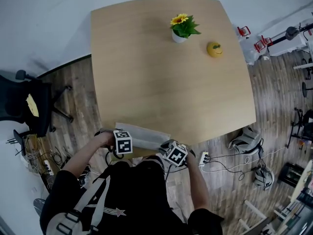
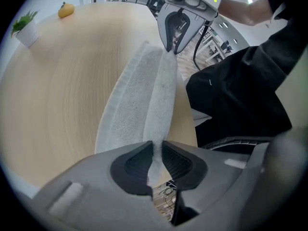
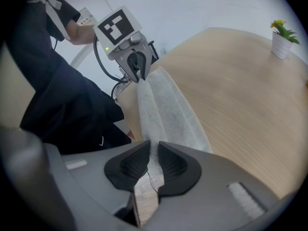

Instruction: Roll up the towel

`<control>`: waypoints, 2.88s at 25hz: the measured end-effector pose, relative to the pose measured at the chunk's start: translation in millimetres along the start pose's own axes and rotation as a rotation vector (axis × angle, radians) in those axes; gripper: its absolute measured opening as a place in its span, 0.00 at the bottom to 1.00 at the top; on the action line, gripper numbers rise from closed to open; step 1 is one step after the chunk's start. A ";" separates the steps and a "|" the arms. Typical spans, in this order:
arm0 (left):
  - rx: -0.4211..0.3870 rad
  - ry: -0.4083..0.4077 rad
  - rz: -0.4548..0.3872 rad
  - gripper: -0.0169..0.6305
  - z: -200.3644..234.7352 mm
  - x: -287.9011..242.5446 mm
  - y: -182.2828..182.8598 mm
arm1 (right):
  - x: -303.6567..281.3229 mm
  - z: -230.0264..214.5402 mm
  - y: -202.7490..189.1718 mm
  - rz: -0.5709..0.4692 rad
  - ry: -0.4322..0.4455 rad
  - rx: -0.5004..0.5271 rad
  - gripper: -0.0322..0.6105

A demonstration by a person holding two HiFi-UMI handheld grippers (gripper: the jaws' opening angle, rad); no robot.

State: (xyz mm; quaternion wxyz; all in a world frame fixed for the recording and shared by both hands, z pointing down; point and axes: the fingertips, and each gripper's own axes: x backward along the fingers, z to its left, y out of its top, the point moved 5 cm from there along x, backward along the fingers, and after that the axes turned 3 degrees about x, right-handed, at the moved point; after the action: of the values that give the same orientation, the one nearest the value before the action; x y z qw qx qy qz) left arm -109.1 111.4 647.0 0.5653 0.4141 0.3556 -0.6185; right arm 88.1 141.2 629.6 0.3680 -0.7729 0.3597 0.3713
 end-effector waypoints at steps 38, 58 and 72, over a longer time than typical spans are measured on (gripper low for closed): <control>0.033 0.277 -0.121 0.28 44.3 25.6 5.3 | 16.9 -33.0 11.4 -0.051 -0.226 0.067 0.19; 0.028 0.480 -0.278 0.28 -7.9 53.9 -18.1 | 23.9 34.6 11.2 -0.126 -0.435 0.082 0.23; -0.005 0.526 -0.308 0.29 -27.3 27.2 -10.8 | -2.0 39.2 -1.2 -0.101 -0.514 0.114 0.32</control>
State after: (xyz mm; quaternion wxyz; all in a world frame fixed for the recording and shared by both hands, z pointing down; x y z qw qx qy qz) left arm -117.3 126.4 610.8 0.3544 0.5000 0.5498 -0.5676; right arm 76.1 175.1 613.9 0.5083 -0.6482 0.2354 0.5158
